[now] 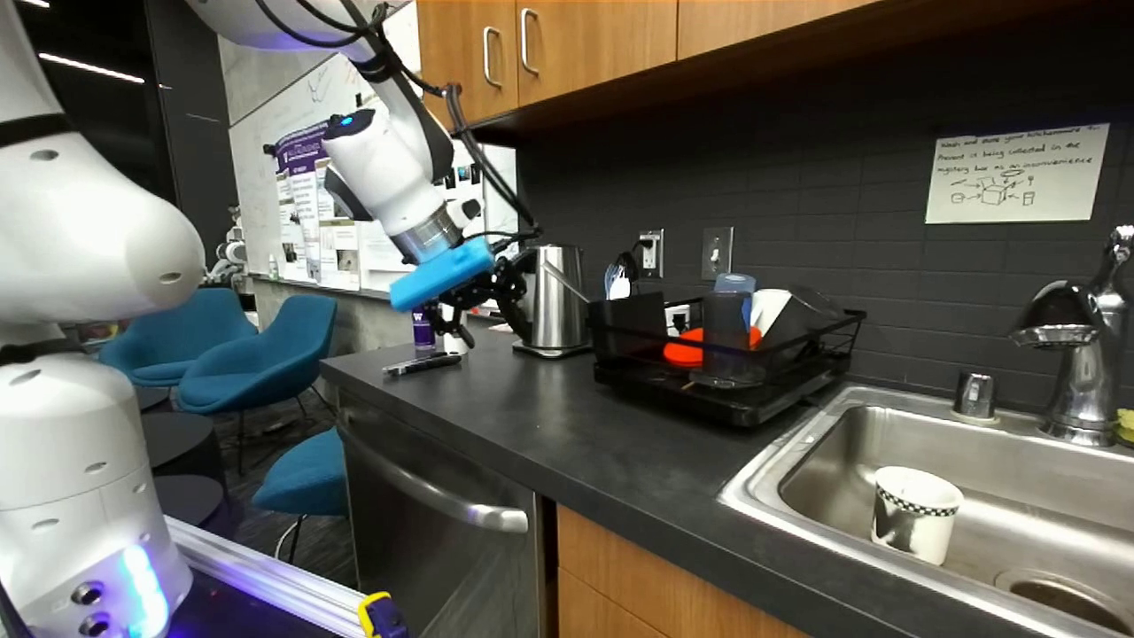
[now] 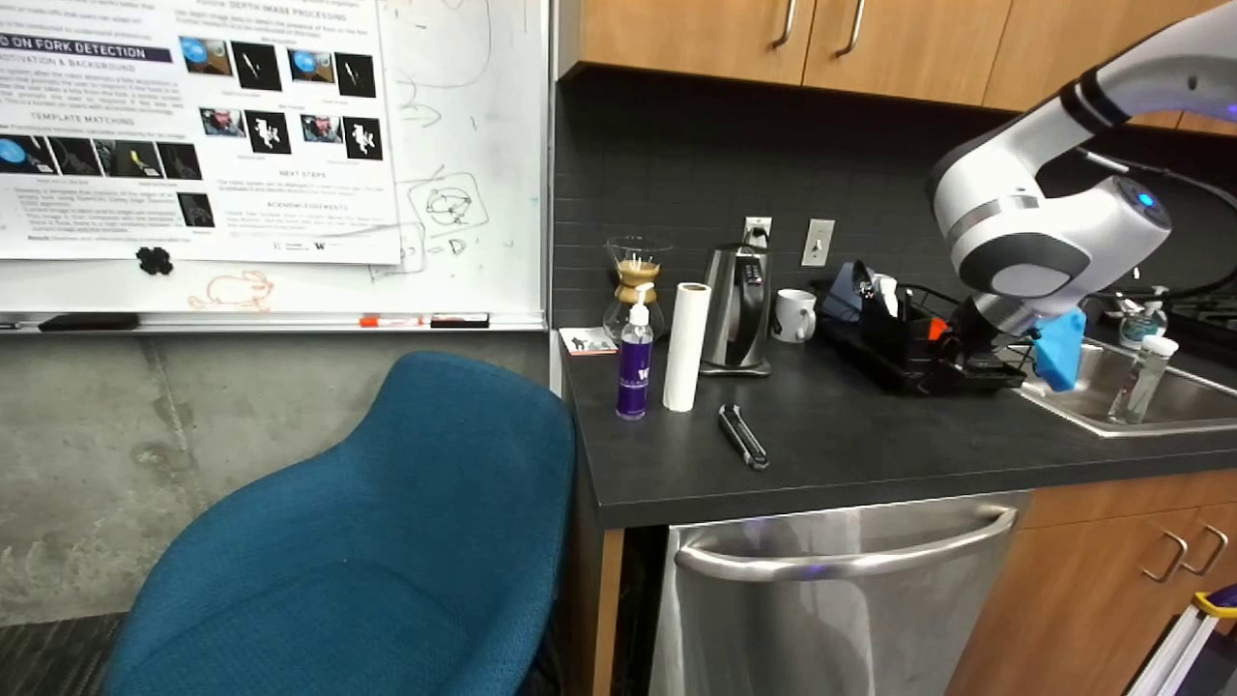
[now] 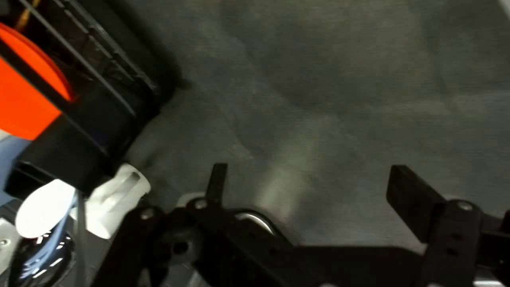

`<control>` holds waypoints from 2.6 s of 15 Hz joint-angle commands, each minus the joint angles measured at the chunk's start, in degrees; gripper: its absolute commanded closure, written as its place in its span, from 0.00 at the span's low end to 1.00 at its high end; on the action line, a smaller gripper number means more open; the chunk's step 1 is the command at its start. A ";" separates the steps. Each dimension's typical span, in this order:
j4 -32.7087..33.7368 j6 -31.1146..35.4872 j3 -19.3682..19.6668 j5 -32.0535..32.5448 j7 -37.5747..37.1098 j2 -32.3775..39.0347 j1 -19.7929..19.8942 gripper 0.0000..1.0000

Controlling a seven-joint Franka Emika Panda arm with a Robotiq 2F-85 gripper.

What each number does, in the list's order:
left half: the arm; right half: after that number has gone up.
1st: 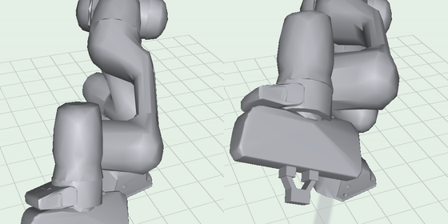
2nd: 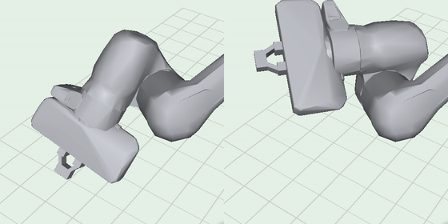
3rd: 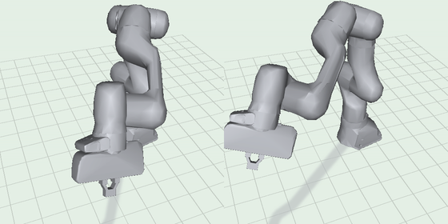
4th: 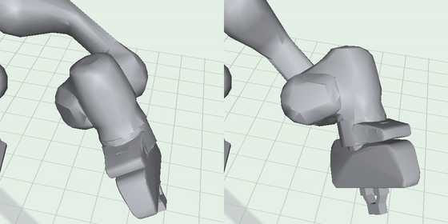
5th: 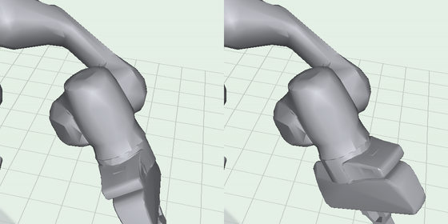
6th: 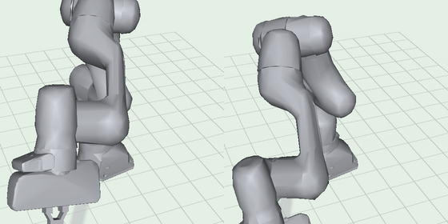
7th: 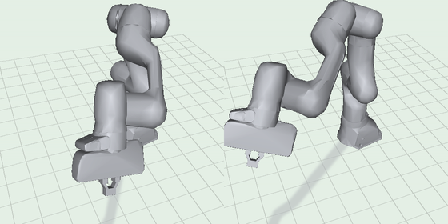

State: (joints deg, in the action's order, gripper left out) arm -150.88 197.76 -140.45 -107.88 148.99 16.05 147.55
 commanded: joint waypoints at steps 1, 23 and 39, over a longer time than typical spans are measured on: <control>-7.31 0.88 -1.46 -5.69 -0.13 11.89 -3.27 0.00; -3.19 0.69 -9.05 18.51 0.78 36.67 -8.25 0.00; -7.99 0.17 -9.14 72.20 3.07 39.77 1.28 0.00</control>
State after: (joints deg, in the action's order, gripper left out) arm -159.88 197.80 -148.75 -35.65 144.62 56.10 148.87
